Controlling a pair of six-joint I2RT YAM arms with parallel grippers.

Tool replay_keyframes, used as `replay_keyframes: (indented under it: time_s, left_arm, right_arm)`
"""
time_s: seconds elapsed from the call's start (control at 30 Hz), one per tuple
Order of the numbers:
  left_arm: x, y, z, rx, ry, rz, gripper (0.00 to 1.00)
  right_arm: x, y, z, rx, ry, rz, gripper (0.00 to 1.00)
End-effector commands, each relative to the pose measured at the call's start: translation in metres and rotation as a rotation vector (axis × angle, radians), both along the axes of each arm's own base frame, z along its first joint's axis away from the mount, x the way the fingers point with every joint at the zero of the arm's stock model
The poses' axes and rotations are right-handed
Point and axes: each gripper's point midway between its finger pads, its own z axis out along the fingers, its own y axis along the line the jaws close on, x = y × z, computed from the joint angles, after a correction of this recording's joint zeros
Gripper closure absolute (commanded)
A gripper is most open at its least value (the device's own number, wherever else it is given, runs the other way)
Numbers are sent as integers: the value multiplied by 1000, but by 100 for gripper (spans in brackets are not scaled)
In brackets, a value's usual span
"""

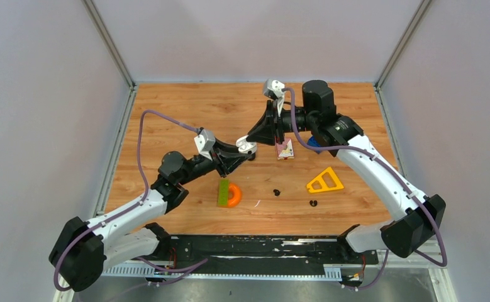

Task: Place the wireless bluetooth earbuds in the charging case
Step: Pick up the earbud from the center of the board, then place the earbud in the charging case.

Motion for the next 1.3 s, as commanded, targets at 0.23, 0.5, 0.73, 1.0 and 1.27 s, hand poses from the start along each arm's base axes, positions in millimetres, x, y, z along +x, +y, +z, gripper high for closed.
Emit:
replay_keyframes:
  time_s: [0.23, 0.5, 0.73, 1.0, 1.27]
  left_arm:
    - [-7, -2, 35, -172, 3, -43, 100]
    - [-4, -1, 37, -184, 12, -35, 100]
    - [-4, -1, 36, -178, 14, -31, 100]
    - [-2, 0, 41, -191, 10, -19, 100]
    - [1, 4, 42, -212, 20, -4, 100]
  right_arm:
    - [10, -1, 22, 46, -89, -38, 89]
    - [10, -4, 18, 26, -122, -43, 89]
    - [10, -6, 22, 25, -146, -46, 89]
    - [11, -7, 19, 15, -152, -54, 89]
    - [10, -7, 19, 17, -151, -49, 89]
